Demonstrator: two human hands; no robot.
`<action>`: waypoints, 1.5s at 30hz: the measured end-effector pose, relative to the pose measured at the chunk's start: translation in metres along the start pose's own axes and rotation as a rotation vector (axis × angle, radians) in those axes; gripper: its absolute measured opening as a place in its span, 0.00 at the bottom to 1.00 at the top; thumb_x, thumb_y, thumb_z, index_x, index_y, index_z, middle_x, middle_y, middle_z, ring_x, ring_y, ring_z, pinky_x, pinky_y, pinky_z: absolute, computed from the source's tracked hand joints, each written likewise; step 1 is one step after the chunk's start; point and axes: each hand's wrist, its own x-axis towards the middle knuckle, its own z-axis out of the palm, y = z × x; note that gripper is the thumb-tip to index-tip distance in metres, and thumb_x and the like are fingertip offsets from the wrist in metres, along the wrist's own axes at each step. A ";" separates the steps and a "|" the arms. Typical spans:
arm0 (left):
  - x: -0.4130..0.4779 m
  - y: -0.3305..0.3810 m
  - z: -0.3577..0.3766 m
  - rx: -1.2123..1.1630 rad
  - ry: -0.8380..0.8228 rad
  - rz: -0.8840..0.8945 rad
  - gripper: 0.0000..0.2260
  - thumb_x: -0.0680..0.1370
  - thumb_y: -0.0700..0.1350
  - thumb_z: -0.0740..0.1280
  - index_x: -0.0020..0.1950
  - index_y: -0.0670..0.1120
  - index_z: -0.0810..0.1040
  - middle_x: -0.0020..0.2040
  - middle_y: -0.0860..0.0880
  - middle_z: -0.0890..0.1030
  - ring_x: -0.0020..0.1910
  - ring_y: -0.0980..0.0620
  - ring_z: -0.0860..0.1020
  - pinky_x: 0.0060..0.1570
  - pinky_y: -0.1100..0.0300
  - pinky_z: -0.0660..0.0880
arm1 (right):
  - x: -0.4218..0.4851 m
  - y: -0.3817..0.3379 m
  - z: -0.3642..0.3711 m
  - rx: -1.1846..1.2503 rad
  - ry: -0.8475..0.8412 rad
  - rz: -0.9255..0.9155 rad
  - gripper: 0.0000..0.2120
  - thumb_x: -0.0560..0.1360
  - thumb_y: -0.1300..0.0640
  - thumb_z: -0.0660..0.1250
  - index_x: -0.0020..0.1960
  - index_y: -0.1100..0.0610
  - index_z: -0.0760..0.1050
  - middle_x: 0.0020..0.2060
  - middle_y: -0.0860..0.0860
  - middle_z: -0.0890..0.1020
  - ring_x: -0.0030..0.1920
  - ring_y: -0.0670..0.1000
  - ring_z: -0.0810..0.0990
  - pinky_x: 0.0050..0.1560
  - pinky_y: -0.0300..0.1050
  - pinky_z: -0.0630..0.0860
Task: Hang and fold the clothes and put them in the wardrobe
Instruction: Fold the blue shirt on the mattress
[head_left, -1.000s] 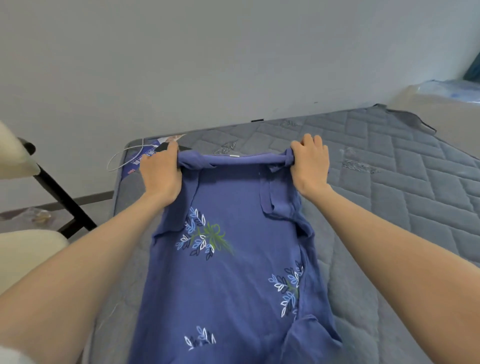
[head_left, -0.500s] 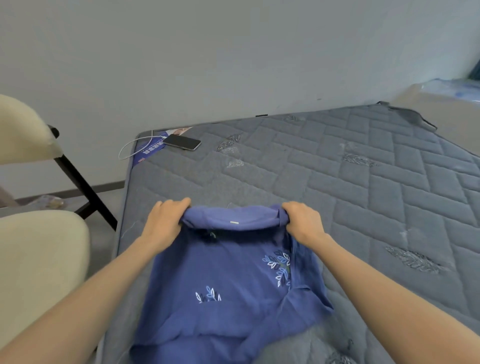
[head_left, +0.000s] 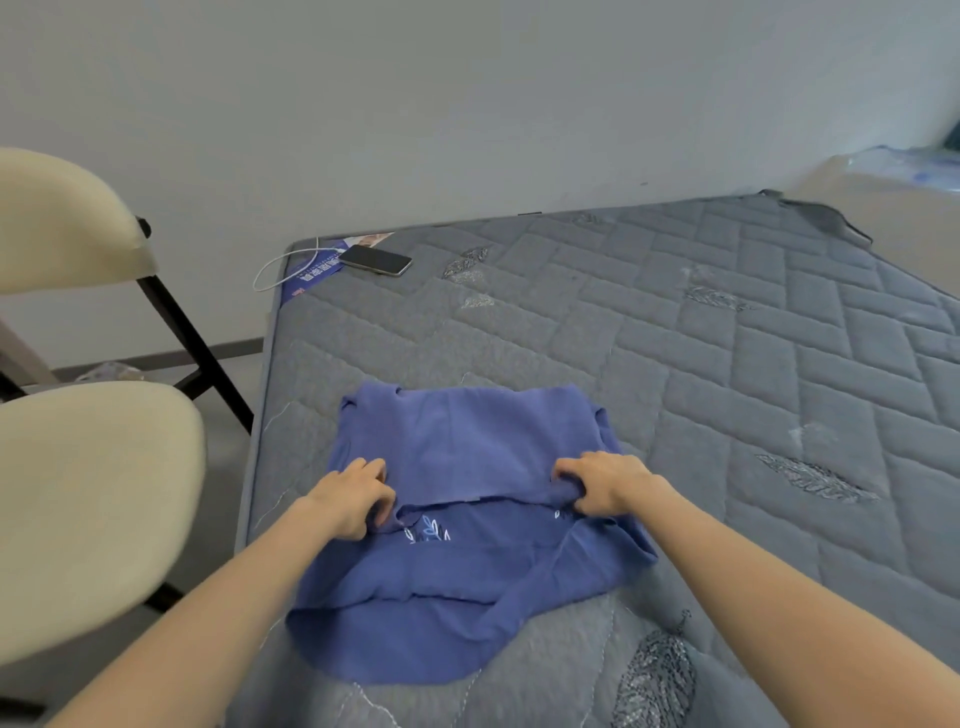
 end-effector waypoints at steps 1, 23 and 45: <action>0.000 0.000 -0.002 -0.047 -0.026 0.013 0.12 0.70 0.34 0.63 0.46 0.50 0.79 0.52 0.52 0.64 0.54 0.50 0.66 0.43 0.59 0.62 | -0.001 0.001 -0.001 0.029 -0.089 0.013 0.14 0.74 0.48 0.63 0.59 0.45 0.69 0.50 0.49 0.71 0.53 0.54 0.73 0.44 0.47 0.67; 0.106 -0.033 -0.022 -1.440 0.496 -0.725 0.24 0.78 0.56 0.63 0.47 0.33 0.75 0.46 0.32 0.76 0.50 0.33 0.73 0.48 0.46 0.71 | 0.111 0.013 -0.002 1.133 0.333 0.856 0.29 0.79 0.40 0.55 0.67 0.62 0.68 0.64 0.59 0.73 0.67 0.61 0.67 0.70 0.56 0.60; 0.125 -0.038 -0.022 -0.554 0.816 -0.378 0.19 0.78 0.44 0.66 0.67 0.39 0.70 0.68 0.39 0.67 0.68 0.39 0.63 0.67 0.46 0.59 | 0.115 0.014 0.001 0.393 0.753 0.473 0.16 0.72 0.63 0.62 0.59 0.57 0.73 0.62 0.56 0.70 0.61 0.58 0.66 0.57 0.50 0.63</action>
